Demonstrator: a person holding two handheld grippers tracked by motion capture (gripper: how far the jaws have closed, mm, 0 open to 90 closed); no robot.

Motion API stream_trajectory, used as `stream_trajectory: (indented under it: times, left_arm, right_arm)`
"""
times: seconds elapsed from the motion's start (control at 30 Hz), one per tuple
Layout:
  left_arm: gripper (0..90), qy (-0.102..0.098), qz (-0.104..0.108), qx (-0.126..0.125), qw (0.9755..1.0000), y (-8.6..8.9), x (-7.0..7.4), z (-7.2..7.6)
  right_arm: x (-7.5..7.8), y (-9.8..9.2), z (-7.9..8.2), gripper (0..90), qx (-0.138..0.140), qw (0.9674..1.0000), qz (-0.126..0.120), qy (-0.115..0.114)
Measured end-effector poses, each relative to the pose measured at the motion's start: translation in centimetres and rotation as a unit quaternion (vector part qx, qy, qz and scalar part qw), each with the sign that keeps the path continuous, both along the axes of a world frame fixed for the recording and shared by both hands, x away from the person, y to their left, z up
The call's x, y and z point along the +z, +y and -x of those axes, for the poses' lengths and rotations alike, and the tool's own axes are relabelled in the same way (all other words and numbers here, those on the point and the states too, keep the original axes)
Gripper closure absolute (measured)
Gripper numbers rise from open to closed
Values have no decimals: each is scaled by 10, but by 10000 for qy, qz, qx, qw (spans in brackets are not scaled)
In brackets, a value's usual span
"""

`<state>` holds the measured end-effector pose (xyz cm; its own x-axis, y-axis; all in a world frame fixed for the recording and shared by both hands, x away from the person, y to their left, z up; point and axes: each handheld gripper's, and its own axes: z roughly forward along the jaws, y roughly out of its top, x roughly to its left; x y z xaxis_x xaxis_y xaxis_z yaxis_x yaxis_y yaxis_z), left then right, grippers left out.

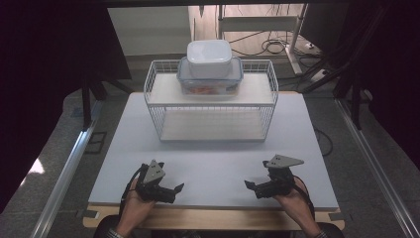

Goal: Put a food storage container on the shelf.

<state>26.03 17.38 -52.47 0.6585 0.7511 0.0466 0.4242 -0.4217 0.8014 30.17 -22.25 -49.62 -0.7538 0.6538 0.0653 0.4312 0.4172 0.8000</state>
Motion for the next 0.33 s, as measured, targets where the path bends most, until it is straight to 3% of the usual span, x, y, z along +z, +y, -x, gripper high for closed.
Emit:
stream_trajectory:
  times: [0.17, 0.33]
  left_arm:
    - [0, 216, -172, -9, 9996, -1, -6, -3]
    - [0, 171, -103, 16, 9998, 0, -4, -3]
  right_arm:
    - [-7, 1, -1, 0, 8, 9999, 96, 123]
    - [-9, 1, -1, 0, 1, 9997, 179, 160]
